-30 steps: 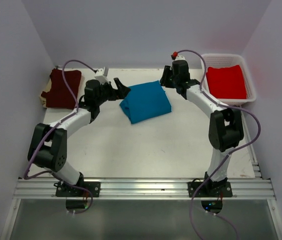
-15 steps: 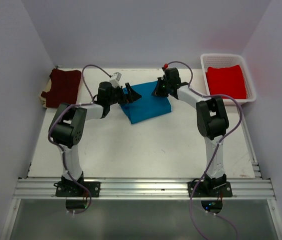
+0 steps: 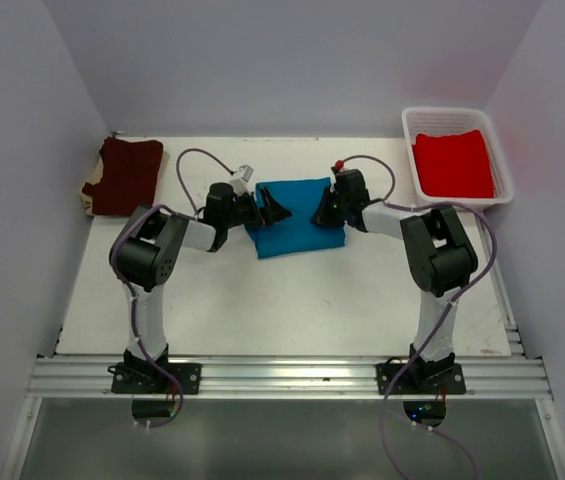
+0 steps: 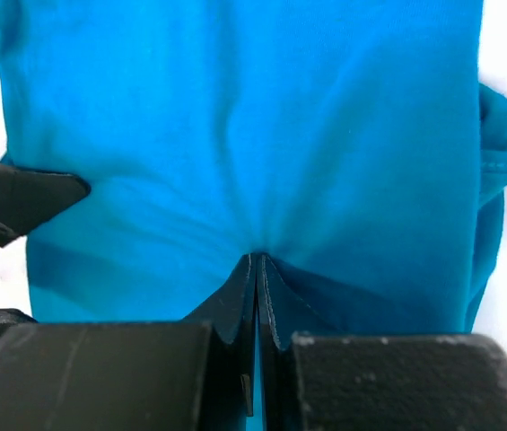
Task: Fold and stack the t-shirts
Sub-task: Fold the long partially folded tshirt into a neat square
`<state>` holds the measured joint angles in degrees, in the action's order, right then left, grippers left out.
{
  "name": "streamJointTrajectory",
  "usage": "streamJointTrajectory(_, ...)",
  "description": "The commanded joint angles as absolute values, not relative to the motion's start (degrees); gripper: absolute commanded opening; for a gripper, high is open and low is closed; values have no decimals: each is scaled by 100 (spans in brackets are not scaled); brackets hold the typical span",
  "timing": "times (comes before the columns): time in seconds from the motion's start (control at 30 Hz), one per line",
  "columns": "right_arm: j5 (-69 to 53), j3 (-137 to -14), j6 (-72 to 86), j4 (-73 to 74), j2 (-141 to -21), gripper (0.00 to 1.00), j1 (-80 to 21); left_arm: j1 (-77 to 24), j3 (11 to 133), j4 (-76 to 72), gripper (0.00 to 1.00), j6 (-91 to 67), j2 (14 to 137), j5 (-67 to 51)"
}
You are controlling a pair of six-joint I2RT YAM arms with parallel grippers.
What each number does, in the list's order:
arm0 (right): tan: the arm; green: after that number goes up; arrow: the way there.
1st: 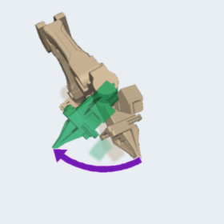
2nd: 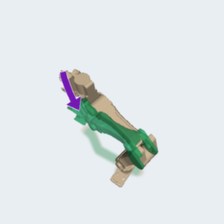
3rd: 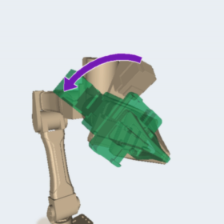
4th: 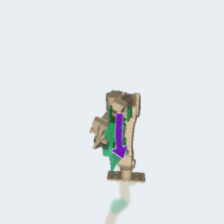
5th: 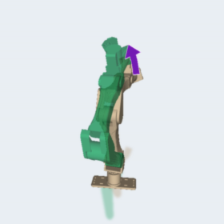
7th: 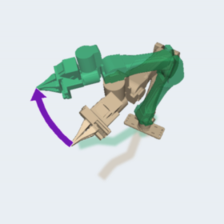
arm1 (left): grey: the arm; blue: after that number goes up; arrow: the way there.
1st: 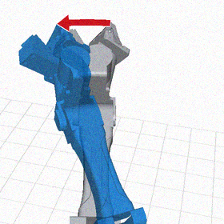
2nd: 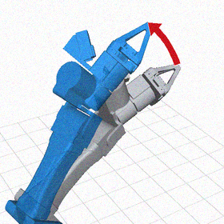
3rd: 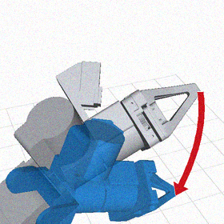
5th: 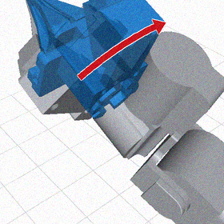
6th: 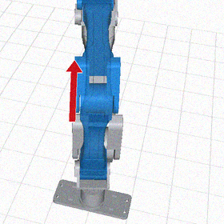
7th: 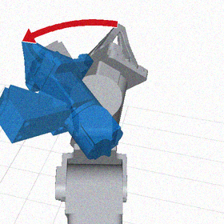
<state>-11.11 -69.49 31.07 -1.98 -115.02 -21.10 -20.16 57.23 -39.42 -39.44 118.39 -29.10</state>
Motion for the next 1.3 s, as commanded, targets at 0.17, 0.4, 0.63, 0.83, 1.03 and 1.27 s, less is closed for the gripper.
streamJointTrajectory(0.17,96,-5171,3059,156,-10267,0,-2881,-2810,3924,-2716,100,-3867,10998,-2505)
streamJointTrajectory(0.4,342,-3789,3568,562,-8521,0,-3524,-3717,2173,-2672,100,-4358,9468,-2058)
streamJointTrajectory(0.63,282,-3576,3482,1081,-6981,0,-3779,-4263,2038,-1663,100,-4448,7447,-1240)
streamJointTrajectory(0.83,131,-4086,3199,1335,-6680,48,-3771,-4271,2951,-599,100,-4087,7119,-871)
streamJointTrajectory(1.03,422,-4281,3278,1898,-7031,86,-3517,-4289,3190,535,100,-3990,6962,-282)
streamJointTrajectory(1.27,-544,-3850,3208,1661,-7093,89,-2576,-4298,3085,1300,100,-4280,6478,-26)
